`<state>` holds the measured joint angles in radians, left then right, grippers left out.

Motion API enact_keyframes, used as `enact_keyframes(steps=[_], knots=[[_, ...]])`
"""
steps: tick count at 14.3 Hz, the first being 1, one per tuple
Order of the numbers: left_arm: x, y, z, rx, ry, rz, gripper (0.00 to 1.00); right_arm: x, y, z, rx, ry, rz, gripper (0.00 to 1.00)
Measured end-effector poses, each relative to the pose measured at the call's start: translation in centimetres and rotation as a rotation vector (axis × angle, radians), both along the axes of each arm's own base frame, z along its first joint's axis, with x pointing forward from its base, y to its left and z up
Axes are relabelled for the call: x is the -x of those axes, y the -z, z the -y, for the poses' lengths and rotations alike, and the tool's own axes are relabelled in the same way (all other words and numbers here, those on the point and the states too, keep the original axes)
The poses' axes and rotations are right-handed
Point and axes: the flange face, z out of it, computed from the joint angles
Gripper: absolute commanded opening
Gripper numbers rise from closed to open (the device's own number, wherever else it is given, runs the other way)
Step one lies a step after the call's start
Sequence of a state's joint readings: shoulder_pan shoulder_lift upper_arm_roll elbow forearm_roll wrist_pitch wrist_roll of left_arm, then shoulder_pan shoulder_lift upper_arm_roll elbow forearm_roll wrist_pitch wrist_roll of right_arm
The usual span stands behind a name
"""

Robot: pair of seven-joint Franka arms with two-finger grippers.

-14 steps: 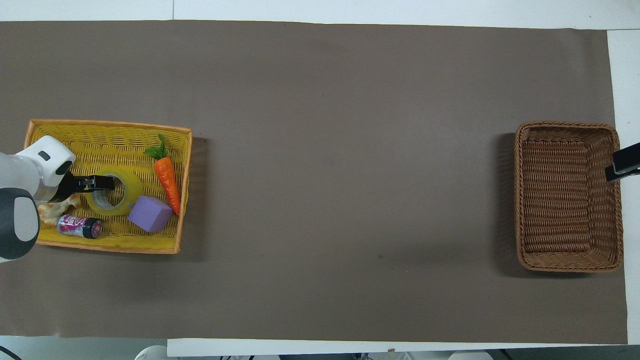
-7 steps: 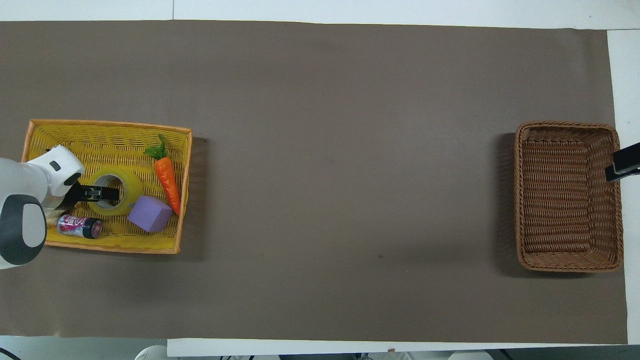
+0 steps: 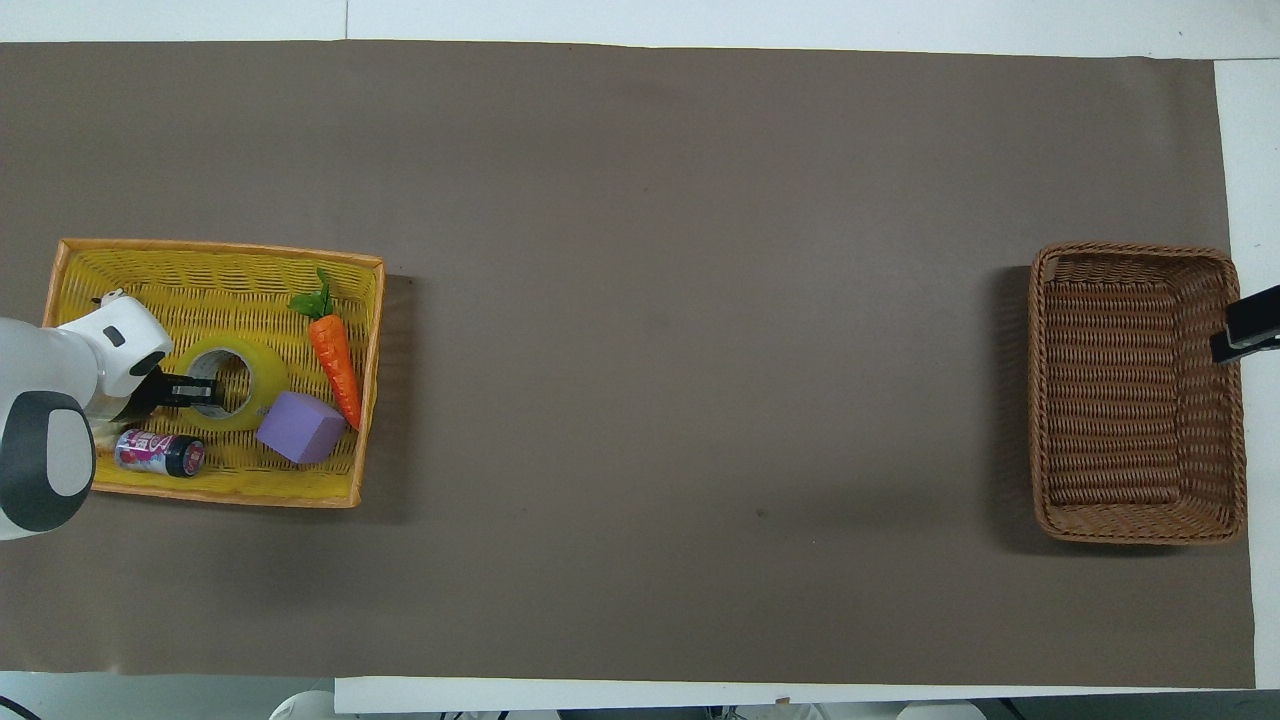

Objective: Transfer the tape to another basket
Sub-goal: 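Close the left gripper on the tape roll rim and lift it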

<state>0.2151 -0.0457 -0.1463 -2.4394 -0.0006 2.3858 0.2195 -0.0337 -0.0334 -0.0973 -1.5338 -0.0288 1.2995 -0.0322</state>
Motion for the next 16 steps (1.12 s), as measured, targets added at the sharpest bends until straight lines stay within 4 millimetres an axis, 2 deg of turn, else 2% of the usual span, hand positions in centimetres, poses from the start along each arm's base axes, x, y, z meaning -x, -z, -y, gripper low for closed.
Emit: enact_keyframes(steps=[4, 8, 16], knots=[[-0.02, -0.02, -0.08, 0.000, -0.002, 0.002, 0.37, 0.00, 0.00, 0.00, 0.000, 0.000, 0.000, 1.00], [-0.03, -0.03, -0.12, 0.000, -0.002, 0.003, 0.41, 0.00, 0.00, 0.00, 0.000, 0.000, 0.000, 1.00], [0.00, 0.01, -0.10, 0.000, -0.002, 0.002, 0.43, 0.00, 0.00, 0.00, 0.000, 0.000, 0.000, 1.00]])
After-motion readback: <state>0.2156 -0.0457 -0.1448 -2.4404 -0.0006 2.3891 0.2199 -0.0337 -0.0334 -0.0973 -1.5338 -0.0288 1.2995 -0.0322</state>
